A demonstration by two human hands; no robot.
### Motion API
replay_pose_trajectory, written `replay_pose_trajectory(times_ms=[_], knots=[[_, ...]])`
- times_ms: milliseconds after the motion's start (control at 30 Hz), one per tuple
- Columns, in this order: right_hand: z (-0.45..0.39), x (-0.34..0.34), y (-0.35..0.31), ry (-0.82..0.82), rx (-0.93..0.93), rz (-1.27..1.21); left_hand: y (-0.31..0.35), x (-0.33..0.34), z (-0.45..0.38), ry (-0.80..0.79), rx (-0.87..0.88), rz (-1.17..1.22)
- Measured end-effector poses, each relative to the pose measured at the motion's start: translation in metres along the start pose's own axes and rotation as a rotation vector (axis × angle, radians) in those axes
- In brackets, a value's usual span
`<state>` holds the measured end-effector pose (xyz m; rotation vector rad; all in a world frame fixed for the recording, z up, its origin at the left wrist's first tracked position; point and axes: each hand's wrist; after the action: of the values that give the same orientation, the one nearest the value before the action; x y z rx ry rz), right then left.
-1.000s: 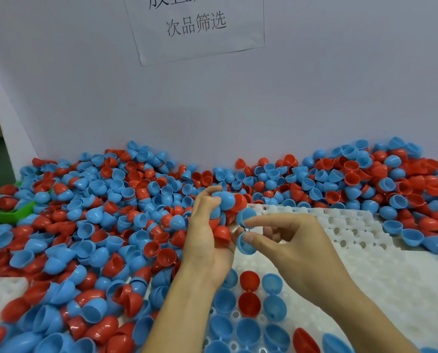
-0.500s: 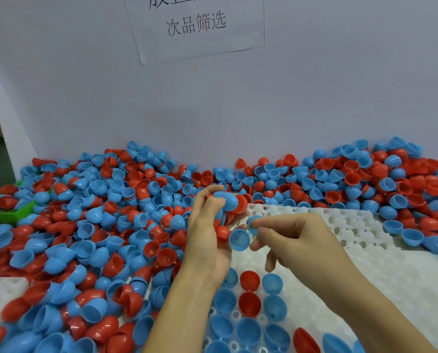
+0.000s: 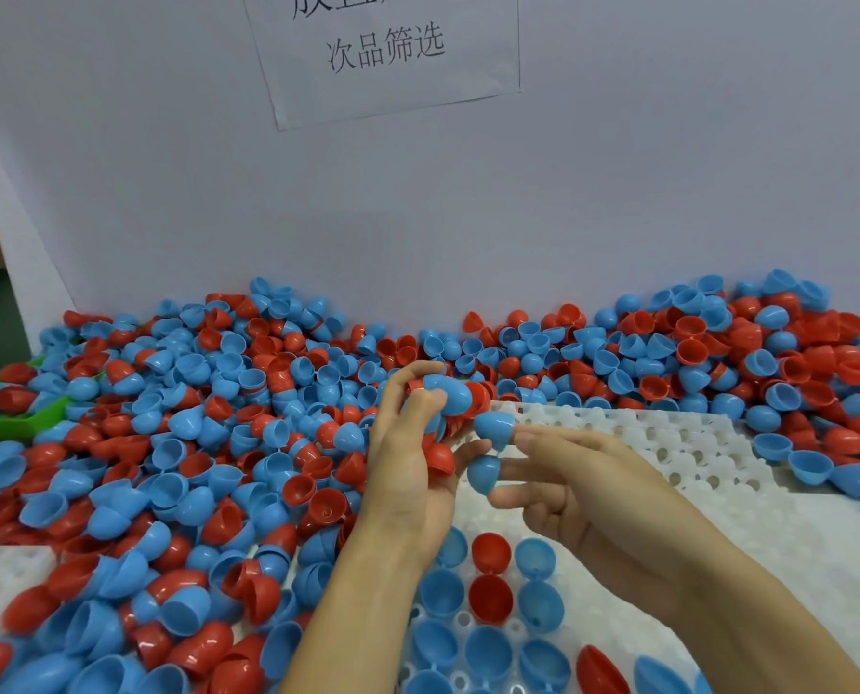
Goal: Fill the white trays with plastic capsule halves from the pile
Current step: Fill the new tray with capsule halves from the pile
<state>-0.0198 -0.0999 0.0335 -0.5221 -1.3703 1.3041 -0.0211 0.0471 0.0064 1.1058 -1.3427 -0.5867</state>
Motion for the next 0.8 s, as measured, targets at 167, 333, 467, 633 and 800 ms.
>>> replay_pose_trajectory(times_ms=[167,333,467,633,800], knots=[[-0.002,-0.002,-0.003,0.025,-0.019,-0.11,0.002,0.001,0.001,-0.018,-0.005,0.045],[-0.001,-0.021,-0.011,0.103,-0.113,0.157,0.003,0.0,0.001,0.031,-0.06,0.076],[0.007,-0.036,-0.024,0.096,-0.146,0.545,0.002,0.0,0.001,0.044,-0.072,0.083],[0.009,-0.037,-0.025,0.079,-0.125,0.817,0.003,0.001,0.001,0.033,-0.076,0.074],[0.011,-0.04,-0.022,-0.04,-0.054,1.093,0.002,0.001,0.001,0.025,-0.08,0.082]])
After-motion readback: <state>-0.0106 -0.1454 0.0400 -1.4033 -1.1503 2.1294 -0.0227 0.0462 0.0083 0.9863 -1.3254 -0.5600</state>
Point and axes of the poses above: each hand's wrist, its own z-axis away from the middle knuckle, its own x-axis out of the palm, y = z × x, and after that the axes turned 9 degrees about -z, right-handed
